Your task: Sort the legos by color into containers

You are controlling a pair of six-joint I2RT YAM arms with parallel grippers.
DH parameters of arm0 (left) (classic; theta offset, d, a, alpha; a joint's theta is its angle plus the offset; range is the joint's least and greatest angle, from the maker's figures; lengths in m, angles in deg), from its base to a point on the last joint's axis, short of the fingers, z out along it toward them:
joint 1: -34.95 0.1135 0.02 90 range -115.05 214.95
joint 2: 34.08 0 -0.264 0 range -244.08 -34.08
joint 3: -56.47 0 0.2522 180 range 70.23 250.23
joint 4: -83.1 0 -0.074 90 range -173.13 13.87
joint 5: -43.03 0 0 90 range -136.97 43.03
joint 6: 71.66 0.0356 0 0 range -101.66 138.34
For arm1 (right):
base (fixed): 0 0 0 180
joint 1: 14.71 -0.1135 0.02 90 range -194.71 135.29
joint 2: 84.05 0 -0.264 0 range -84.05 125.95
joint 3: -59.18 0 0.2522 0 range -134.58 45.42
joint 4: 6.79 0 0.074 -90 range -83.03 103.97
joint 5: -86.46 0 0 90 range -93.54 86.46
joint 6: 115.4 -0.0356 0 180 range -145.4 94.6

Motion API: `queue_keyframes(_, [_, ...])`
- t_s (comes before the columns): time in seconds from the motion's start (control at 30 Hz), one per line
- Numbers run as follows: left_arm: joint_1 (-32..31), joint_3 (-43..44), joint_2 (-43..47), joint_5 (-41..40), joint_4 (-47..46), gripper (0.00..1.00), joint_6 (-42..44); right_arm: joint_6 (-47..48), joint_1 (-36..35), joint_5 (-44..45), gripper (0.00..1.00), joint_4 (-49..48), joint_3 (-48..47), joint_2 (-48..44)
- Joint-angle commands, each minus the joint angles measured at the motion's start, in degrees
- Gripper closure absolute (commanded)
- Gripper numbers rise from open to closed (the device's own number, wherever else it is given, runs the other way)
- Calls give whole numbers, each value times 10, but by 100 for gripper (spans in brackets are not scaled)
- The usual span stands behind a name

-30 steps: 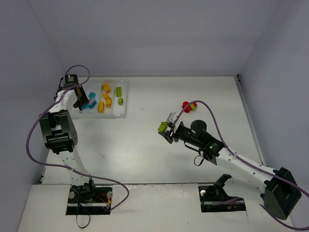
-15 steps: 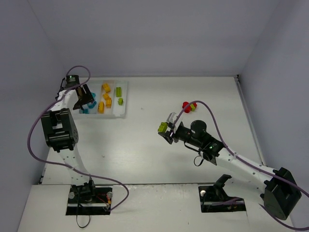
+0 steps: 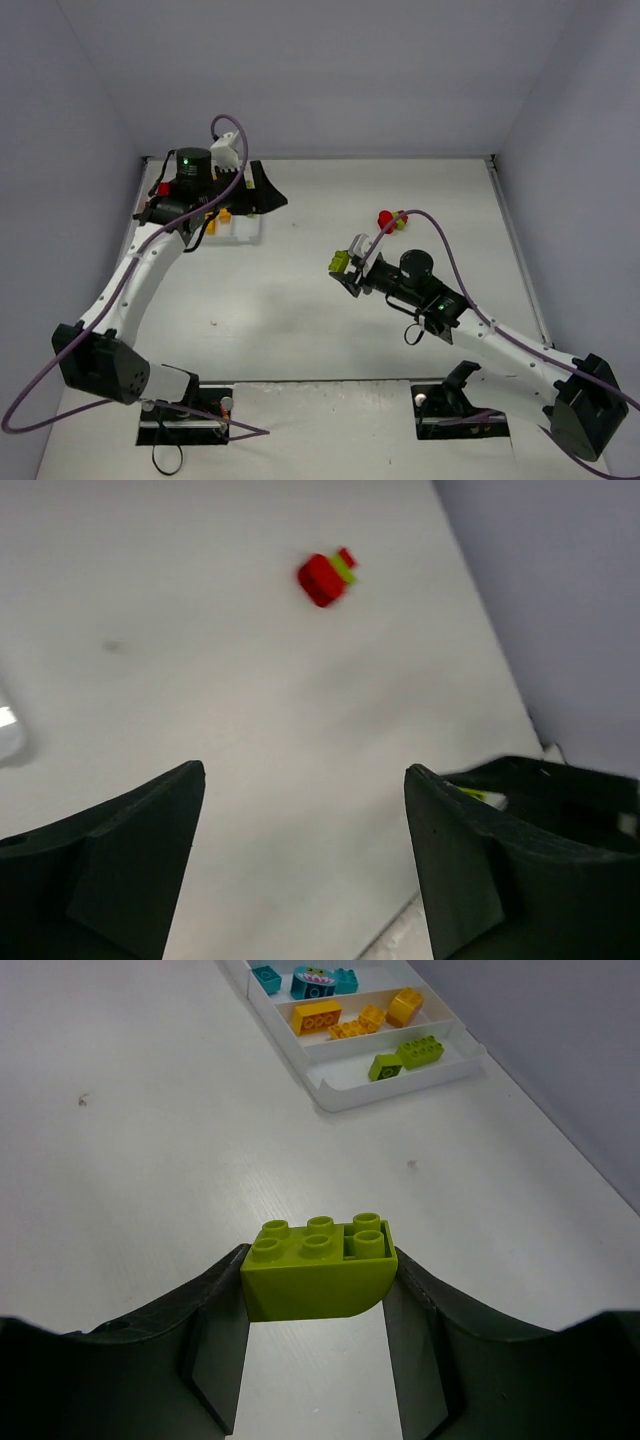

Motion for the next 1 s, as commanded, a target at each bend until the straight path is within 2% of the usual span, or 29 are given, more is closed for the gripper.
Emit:
queue_keyframes(0.0, [-44,-22,48,103,-34,26,-32,12,2,-10,98,-26,-29,-21])
queue_keyframes(0.23, [-160,-28,60,118,-39,25,-10,13,1,-19,96,-9,-46,-27])
queue_keyframes(0.47, [-233,-36,49,38,-29,25,16,4,0,-25,96,-8,-49,-36])
queue_keyframes(0.77, [-268,-21,10,3,-26,25,12,1,0,-30,95,-8,-54,-31])
queue_keyframes(0.97, [-278,-14,-14,-16,-26,34,1,-3,0,-31,95,-17,-51,-26])
